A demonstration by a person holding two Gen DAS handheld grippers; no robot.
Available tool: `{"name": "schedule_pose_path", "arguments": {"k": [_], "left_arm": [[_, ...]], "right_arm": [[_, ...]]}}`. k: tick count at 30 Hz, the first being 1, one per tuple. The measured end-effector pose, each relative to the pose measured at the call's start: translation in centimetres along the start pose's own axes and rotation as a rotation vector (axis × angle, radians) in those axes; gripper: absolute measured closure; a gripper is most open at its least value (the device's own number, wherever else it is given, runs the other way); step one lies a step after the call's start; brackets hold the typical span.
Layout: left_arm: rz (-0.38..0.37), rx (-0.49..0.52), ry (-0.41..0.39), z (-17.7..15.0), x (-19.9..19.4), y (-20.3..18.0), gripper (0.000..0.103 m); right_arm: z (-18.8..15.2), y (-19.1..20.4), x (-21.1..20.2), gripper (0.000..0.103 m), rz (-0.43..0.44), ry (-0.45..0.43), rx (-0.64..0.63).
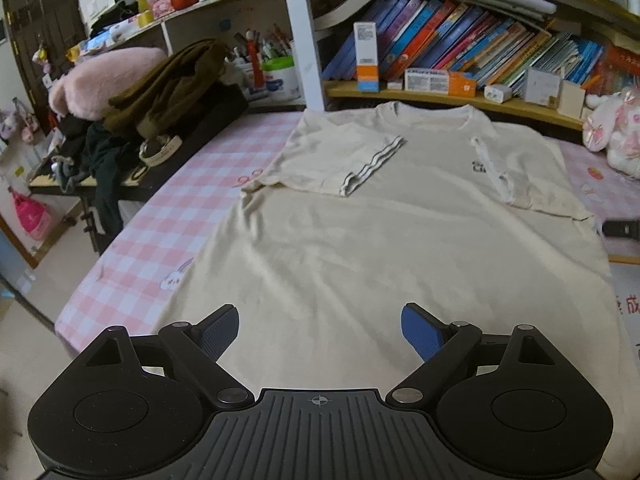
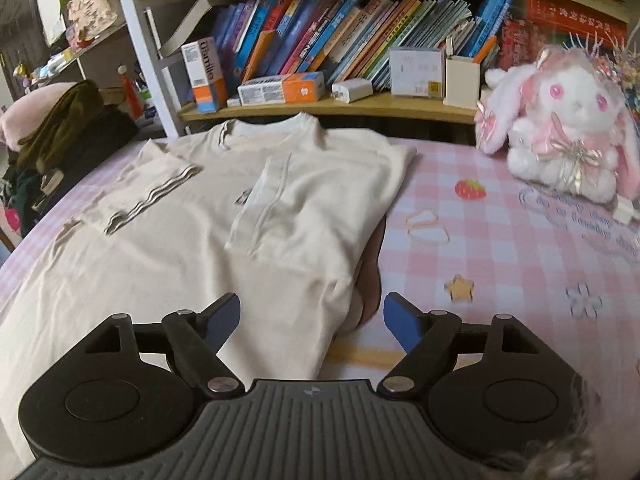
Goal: Fold clothes
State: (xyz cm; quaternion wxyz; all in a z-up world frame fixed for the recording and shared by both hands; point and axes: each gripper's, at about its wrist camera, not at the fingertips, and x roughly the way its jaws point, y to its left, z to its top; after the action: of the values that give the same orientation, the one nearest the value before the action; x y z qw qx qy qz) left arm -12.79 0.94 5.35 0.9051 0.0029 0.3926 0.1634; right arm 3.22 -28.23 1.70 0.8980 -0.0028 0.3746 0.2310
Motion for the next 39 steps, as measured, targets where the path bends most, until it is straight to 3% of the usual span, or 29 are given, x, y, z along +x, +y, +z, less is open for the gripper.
{"name": "schedule_pose_path", "arguments": {"k": [18,33,39], "left_arm": [[-0.128,0.057,-0.014,-1.2,1.5,6.9,0.012],[-0.230,0.170,0.008,-6.0,1.3,13.5,0.012],[-0.309,0.143,-0.002,-8.2,1.3,17.3,0.013]], "right_arm": [[-5.6,8.0,-4.3,0.024,-0.121,0.011,0.082],[-11.9,15.7,-7.9,0.023,-0.229,0.010,0.153],[-15.1,18.0,-9.4,0.023,-0.276,0.023,0.210]]}}
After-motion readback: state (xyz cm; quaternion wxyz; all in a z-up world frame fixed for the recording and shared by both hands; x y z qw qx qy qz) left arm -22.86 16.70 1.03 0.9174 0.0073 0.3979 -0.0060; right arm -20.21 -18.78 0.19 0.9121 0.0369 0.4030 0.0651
